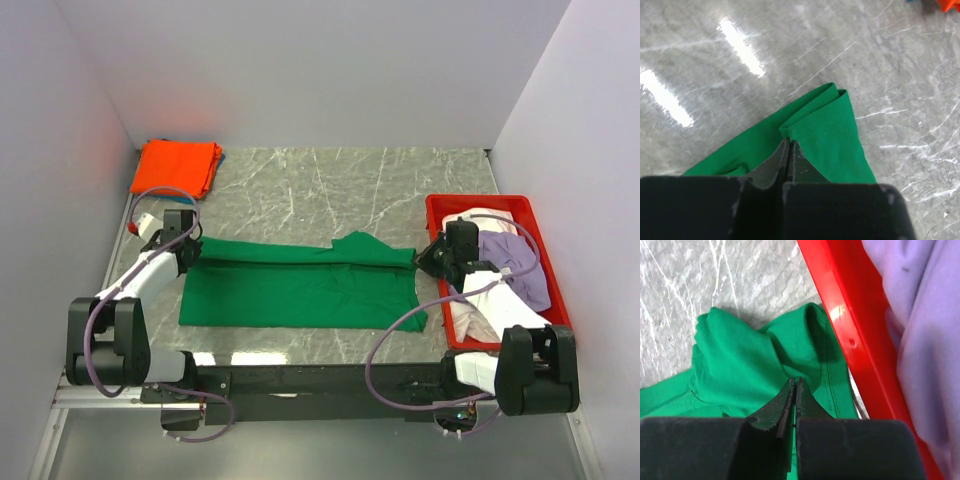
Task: Fold and stack the t-shirts
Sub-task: Fold the tshirt
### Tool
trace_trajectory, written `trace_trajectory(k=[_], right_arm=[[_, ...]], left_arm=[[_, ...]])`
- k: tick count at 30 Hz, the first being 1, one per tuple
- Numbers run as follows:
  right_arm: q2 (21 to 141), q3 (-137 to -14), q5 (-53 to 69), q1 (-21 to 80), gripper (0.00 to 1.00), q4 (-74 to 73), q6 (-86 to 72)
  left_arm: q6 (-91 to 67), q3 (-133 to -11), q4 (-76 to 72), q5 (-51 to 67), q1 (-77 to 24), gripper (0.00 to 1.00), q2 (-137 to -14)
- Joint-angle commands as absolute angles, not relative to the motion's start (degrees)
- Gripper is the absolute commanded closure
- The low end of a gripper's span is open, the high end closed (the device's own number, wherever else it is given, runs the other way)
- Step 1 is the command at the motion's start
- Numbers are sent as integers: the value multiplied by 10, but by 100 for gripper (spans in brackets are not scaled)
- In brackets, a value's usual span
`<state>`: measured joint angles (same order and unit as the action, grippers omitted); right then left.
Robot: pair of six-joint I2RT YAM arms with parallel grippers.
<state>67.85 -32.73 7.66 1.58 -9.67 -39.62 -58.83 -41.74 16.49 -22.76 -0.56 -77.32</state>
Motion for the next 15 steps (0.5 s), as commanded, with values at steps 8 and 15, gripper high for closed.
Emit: trace_trajectory(k=[8, 15], right_arm=[[651, -301, 98, 10, 100, -62, -405], [656, -271, 105, 6, 100, -40, -410]], left_arm=[[-613, -372, 140, -239, -2, 99, -733], [-632, -327, 121, -223, -3, 99, -710]])
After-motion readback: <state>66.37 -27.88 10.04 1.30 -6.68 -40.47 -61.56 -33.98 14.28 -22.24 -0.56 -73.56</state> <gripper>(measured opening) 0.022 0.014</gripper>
